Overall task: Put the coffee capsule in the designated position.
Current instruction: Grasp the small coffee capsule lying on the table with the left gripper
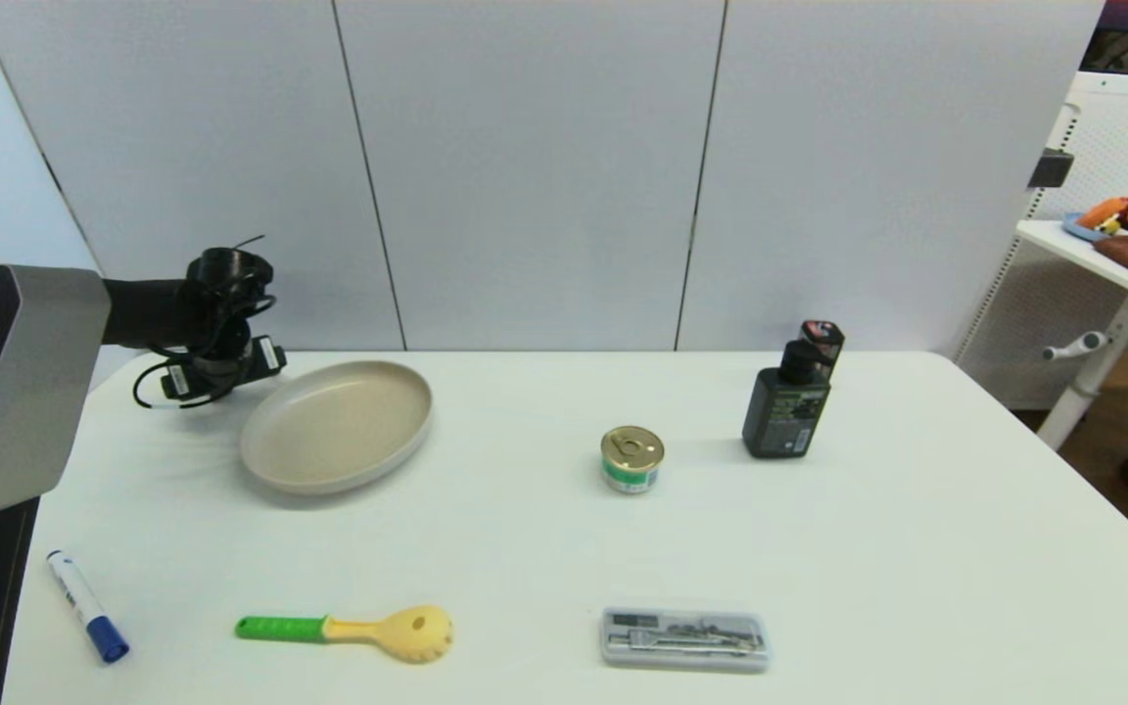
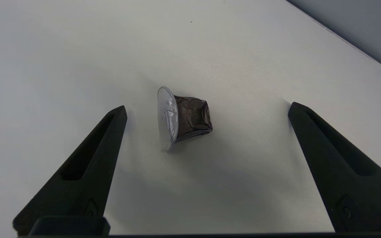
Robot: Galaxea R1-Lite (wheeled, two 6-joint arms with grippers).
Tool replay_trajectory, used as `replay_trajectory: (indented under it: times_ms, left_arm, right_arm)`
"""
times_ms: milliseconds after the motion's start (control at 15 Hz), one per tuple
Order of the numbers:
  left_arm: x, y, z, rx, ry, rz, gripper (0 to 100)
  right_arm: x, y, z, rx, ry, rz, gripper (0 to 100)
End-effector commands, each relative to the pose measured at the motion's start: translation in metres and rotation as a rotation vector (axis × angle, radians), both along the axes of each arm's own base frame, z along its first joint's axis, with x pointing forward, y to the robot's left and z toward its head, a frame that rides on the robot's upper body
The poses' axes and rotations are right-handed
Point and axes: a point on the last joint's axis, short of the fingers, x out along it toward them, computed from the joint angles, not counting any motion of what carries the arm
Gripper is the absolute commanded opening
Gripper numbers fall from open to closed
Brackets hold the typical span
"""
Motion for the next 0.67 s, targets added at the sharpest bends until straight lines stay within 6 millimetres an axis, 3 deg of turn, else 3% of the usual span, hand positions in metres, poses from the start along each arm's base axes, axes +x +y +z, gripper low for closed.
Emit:
replay_trajectory:
  times_ms: [67,667]
  left_arm:
    - [0.0007,0.0003,-0.0062,0.000,0.015,0.005,100]
    - [0.0017,0.0004,-0.0115,-0.029,0.005,0.037,100]
  right_arm:
    - [0.0001,0.0000,0.0000,0.000,0.001,0.001,100]
    - [0.0001,0.0000,0.0000,0.000,0.001,0.001,100]
